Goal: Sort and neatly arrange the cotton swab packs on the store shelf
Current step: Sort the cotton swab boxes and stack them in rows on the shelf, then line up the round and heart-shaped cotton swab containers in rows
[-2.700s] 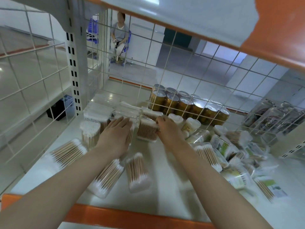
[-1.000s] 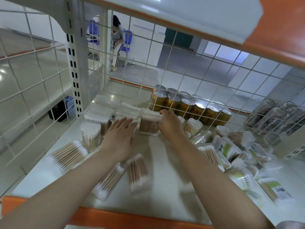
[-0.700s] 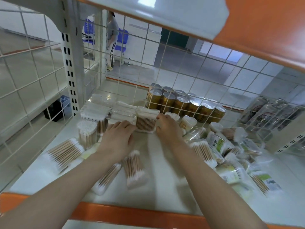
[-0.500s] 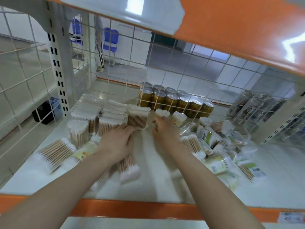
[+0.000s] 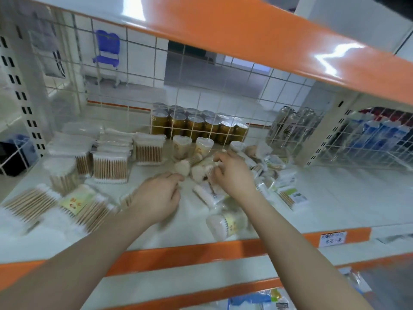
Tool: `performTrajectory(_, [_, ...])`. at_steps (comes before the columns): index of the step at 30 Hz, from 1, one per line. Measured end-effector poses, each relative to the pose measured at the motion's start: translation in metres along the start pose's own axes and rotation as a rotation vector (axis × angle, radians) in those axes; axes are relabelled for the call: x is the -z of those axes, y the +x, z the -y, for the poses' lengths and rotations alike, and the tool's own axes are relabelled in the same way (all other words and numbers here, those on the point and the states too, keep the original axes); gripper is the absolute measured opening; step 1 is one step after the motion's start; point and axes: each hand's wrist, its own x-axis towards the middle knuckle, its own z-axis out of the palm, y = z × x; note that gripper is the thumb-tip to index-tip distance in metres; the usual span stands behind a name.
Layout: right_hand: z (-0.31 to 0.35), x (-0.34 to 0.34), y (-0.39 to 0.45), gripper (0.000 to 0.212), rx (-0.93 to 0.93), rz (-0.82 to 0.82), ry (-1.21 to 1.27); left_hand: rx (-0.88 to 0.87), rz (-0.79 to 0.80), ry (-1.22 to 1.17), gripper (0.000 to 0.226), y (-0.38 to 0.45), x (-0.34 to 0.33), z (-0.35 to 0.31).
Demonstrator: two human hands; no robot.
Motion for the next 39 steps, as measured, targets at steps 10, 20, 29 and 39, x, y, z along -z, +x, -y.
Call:
performTrajectory(10, [-0.045, 0.021, -0.04, 0.027, -0.163, -0.047, 0.037, -0.041, 0.084, 0.041, 0.043, -0.001, -0.016, -0.038])
performTrajectory(20, [-0.081, 0.028, -0.063, 0.027, -0.258, -0.047, 0.046, -0.014, 0.081, 0.026, 0.036, 0.001, -0.022, -0.05])
performTrajectory(29, [-0.083, 0.023, -0.054, 0.028, -0.239, -0.041, 0.087, 0.022, 0.058, 0.032, 0.042, 0.011, -0.021, -0.051])
performTrajectory(39, [-0.07, 0.022, -0.031, 0.036, -0.095, 0.034, 0.176, 0.049, 0.05, 0.059, 0.051, 0.029, -0.022, -0.047])
